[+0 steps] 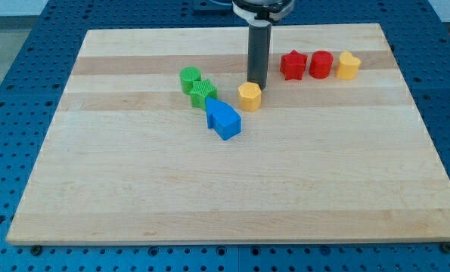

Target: Move the arm away from the yellow hexagon

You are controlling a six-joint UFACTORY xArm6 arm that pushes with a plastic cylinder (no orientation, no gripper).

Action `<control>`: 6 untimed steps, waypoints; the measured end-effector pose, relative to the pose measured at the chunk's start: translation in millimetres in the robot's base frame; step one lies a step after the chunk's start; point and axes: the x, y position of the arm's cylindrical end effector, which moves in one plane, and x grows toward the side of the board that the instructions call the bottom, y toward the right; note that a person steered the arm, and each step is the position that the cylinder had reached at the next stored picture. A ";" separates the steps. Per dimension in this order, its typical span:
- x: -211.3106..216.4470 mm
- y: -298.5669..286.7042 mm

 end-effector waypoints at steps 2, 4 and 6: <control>16.4 0.0; 23.4 0.0; 32.1 50.9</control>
